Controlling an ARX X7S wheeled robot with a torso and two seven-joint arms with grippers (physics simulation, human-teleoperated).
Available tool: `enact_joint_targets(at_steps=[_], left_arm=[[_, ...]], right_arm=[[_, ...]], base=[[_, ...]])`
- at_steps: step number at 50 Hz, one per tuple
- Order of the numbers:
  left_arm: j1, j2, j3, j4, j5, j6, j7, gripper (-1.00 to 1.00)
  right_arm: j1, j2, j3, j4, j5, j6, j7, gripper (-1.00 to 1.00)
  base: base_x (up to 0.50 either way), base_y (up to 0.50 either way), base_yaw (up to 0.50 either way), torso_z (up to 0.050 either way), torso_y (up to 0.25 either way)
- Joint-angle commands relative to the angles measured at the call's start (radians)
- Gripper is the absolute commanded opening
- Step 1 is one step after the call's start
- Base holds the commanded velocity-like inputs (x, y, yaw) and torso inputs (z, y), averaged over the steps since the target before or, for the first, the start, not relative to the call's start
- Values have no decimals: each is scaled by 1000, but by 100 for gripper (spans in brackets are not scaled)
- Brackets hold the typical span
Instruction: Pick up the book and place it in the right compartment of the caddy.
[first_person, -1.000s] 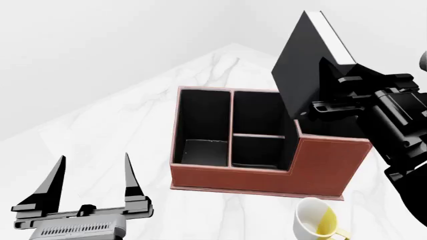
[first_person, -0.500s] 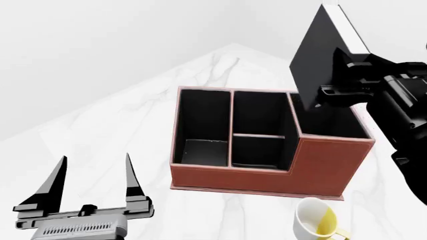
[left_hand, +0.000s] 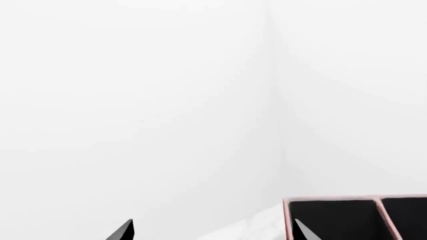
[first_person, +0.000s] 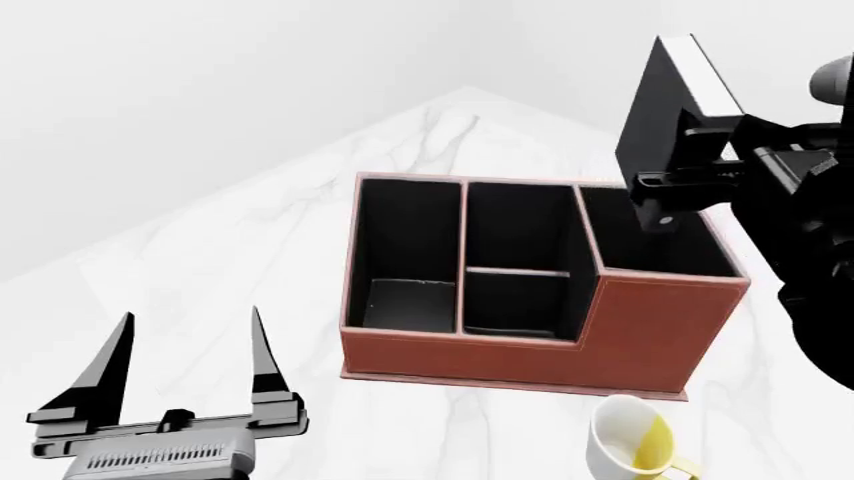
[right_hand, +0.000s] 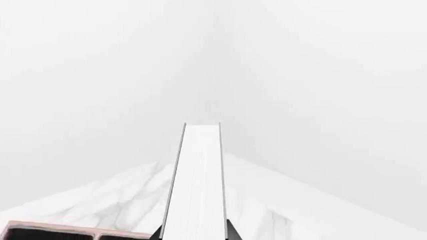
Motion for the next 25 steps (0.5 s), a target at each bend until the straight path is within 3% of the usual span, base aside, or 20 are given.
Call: enact_joint_targets(at_steps=[1,25], left_arm=[[-1,-2,2,0,-1,-2,-4,100],[-3,-5,7,-6,-4,0,-10,100]], right_arm=[[55,-6,-30,17,-74,44,-4,-100],[63,-37,-37,111,-32,57,-19,-100]], base=[[0,0,0,0,0],[0,0,0,0,2]])
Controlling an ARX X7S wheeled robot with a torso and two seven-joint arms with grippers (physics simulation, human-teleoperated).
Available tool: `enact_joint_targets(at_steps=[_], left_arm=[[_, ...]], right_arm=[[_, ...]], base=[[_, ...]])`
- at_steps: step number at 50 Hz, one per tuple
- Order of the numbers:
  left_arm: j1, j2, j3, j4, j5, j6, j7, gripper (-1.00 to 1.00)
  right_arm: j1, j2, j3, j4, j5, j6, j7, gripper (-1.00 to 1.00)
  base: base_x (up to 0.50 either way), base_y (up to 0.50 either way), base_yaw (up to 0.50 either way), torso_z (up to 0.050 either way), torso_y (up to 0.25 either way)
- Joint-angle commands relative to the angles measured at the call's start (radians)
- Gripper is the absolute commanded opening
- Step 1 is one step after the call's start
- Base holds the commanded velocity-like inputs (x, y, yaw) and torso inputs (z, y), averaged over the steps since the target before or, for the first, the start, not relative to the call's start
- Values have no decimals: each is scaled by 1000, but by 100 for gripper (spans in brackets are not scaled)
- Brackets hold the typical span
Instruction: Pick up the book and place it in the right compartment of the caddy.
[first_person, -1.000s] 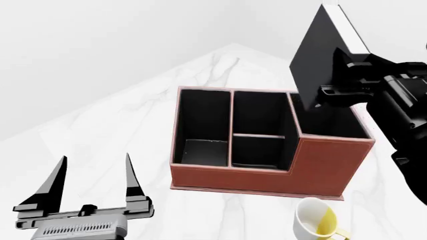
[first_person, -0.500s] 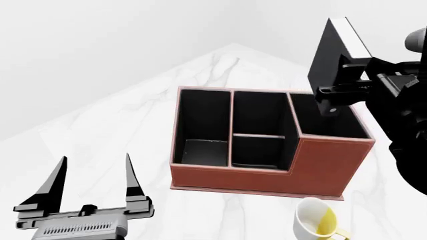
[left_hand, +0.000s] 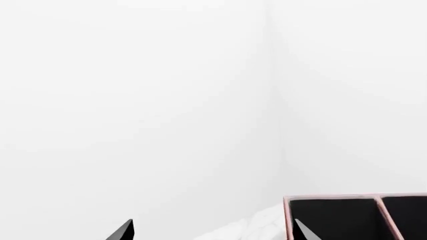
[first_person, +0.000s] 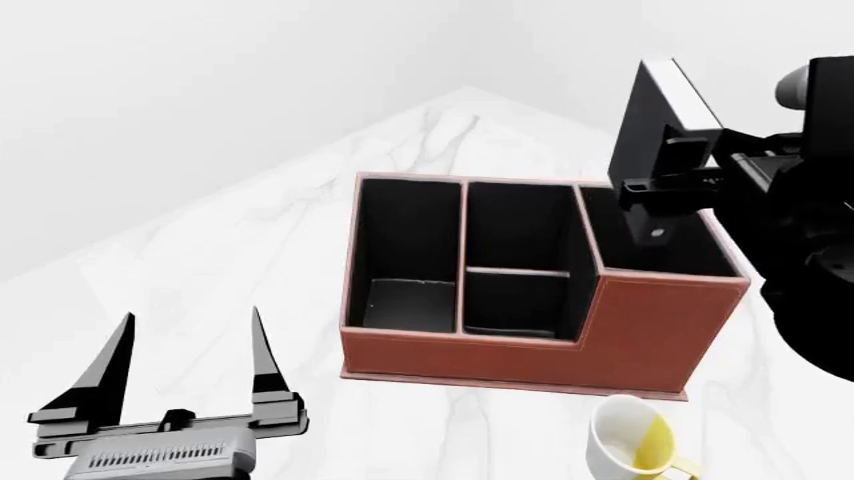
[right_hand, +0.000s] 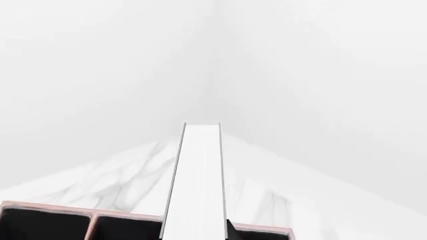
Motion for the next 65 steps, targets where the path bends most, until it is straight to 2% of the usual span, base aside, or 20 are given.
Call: enact_joint_targets(at_steps=[1,33,65], left_arm=[[-1,-2,2,-2,-1,1,-3,100],[-5,-6,13,-6,-6,0,-8,100],[-11,-12,18,-14,-13,1,-12,100]], right_arm=[[37,-12,11,48,-25,25,-15,-100],[81,0,-27,88,-64,47,-47,-100],[122,-48,-97,212,-171,17,-117,-100]], base=[[0,0,0,0,0],[0,0,0,0,2],[0,0,0,0,2]])
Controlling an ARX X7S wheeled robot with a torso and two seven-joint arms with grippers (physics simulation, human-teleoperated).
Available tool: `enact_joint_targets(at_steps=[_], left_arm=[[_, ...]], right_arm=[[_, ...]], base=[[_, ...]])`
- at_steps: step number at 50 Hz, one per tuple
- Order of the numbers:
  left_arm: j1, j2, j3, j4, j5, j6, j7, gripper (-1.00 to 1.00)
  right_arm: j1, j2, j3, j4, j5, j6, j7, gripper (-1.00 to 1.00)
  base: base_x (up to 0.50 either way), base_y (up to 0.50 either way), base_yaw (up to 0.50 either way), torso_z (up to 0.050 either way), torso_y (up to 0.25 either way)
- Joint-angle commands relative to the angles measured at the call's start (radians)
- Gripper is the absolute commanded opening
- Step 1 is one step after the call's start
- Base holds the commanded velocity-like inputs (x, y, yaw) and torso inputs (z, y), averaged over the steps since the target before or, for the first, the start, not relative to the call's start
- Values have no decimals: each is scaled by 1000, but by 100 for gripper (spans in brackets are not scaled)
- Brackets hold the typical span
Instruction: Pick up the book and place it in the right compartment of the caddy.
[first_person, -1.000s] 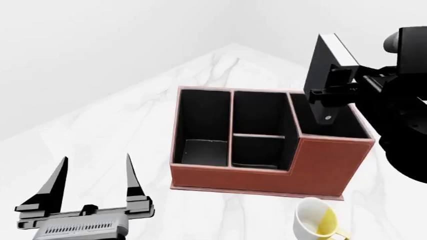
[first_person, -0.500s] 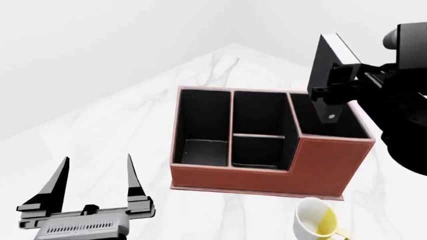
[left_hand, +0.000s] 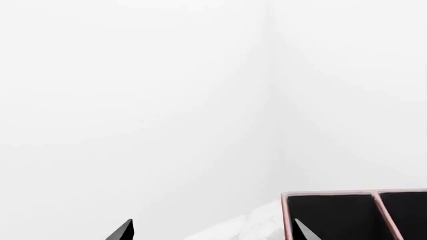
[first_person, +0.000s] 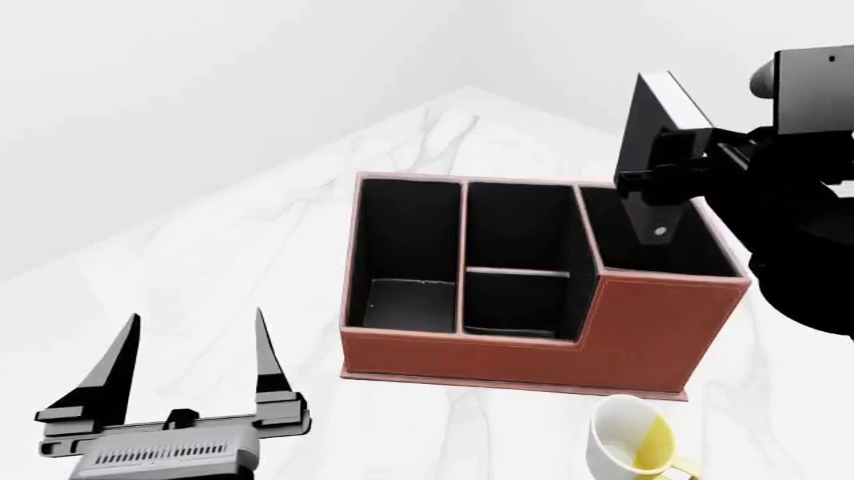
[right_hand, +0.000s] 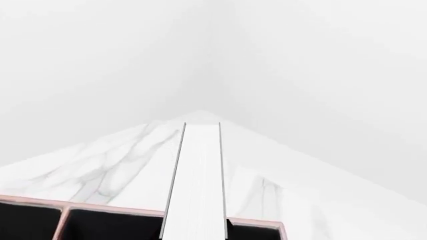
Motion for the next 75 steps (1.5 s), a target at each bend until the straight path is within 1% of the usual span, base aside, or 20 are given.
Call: enact_joint_targets(at_steps=[1,13,24,75], left_arm=[[-2,-2,3,-3,-2,1,-2,100],[-3,-4,6,-1,0,-1,-4,100],[-3,-6,9,-1,0,-2,-7,100],[-8,-14,19,-7,-2,0,-18,100]], right_arm=[[24,-8,5,24,-71,-4,-21,-100],[3,-17,-14,65,-119,-42,-46,-100],[10,-17,-15,76,-116,-36,-48,-100],[-77,-34,-38,113,-155,-109,-89,-100]], base=[[0,0,0,0,0],[0,0,0,0,2],[0,0,0,0,2],[0,0,0,0,2]])
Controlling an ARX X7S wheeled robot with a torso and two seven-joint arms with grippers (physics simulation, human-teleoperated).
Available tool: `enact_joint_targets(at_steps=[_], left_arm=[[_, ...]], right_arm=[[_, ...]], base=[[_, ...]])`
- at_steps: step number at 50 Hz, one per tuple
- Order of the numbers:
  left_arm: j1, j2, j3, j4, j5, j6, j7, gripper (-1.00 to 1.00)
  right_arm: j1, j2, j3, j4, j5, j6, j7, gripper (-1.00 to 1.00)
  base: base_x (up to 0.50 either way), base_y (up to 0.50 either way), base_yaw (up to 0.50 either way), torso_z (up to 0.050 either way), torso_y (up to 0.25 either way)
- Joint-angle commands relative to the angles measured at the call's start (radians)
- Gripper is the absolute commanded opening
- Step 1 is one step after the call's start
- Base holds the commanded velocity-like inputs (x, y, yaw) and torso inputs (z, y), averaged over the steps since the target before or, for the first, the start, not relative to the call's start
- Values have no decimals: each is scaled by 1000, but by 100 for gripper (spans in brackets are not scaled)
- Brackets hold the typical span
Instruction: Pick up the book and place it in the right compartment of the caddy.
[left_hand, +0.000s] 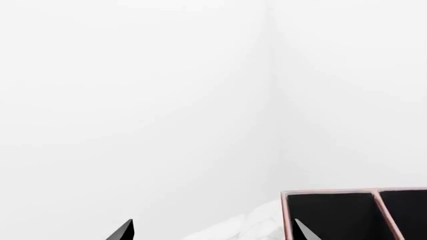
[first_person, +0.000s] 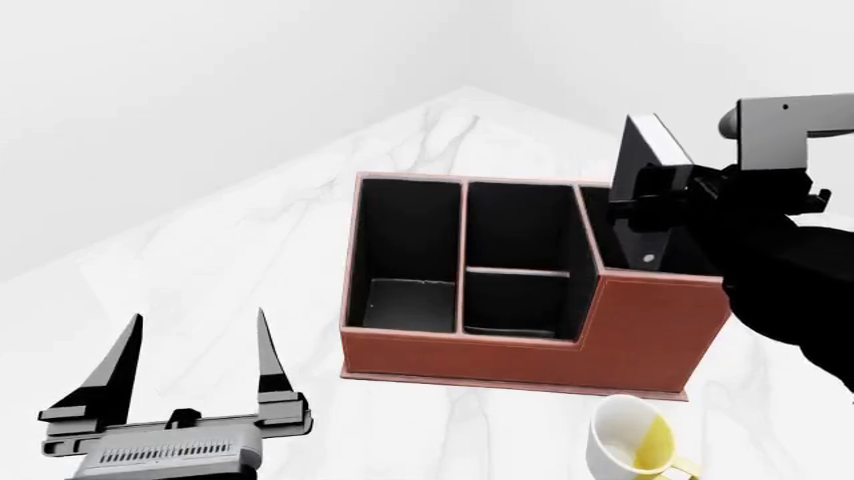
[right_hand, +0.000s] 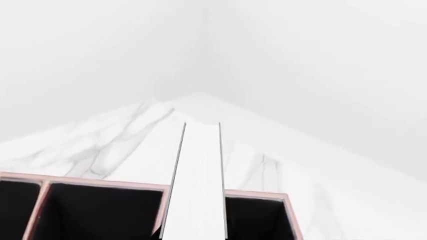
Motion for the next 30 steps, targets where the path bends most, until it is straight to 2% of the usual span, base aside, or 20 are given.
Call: enact_joint_targets(at_steps=[1,30], left_arm=[[-1,-2,2,0,-1,0,-2,100],[0,-8,6,1,-3,2,-8,100]], right_arm=[[-6,-4,14,6,-62,-18,-19,-100],[-84,-11,23,33,-73,-82,-38,-100]], base=[[0,0,0,0,0],[0,0,0,0,1]])
